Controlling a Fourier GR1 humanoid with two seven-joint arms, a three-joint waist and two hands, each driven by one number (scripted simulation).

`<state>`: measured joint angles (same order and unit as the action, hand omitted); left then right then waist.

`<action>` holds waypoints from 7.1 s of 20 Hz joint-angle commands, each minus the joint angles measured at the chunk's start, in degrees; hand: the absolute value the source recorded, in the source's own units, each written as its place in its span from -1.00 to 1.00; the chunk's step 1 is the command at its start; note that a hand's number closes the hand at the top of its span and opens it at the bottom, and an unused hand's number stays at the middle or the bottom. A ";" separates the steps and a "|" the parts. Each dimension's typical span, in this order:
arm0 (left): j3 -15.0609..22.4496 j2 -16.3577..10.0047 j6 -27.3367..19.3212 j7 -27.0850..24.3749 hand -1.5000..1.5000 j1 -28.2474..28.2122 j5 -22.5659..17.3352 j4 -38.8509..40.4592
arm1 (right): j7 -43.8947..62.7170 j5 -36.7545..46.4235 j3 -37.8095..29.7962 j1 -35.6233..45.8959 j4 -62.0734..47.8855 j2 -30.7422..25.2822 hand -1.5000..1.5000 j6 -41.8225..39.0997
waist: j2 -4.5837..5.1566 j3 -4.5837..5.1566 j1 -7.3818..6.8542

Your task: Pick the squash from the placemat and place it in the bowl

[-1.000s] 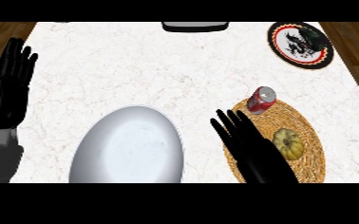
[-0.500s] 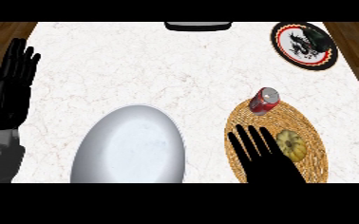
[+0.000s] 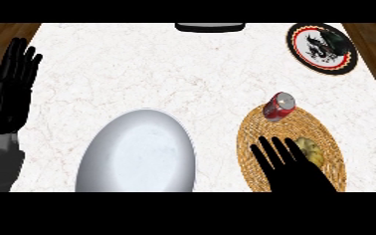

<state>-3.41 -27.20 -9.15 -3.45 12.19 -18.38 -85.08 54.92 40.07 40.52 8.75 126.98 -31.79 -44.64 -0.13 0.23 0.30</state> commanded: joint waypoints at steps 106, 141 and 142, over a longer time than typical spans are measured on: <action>-5.53 11.84 6.51 4.18 0.00 6.50 11.45 1.07 | -106.89 -16.82 -31.65 64.16 -82.40 6.98 1.00 0.08 | 0.46 -0.17 -3.43; -9.16 9.93 8.79 -0.25 0.00 5.00 11.17 3.84 | -66.23 -21.96 2.81 44.46 -64.11 31.76 -1.00 15.89 | 0.46 -0.16 -1.32; -9.01 9.98 9.59 1.83 0.00 1.30 10.10 -0.24 | -66.24 -23.78 4.82 40.96 -63.24 31.76 -1.00 19.80 | 0.31 -0.19 -2.02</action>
<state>-12.50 -17.18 -0.87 -1.29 14.62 -7.68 -85.06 -12.28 21.01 41.56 53.15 66.29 -0.38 -28.61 0.07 0.03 -0.86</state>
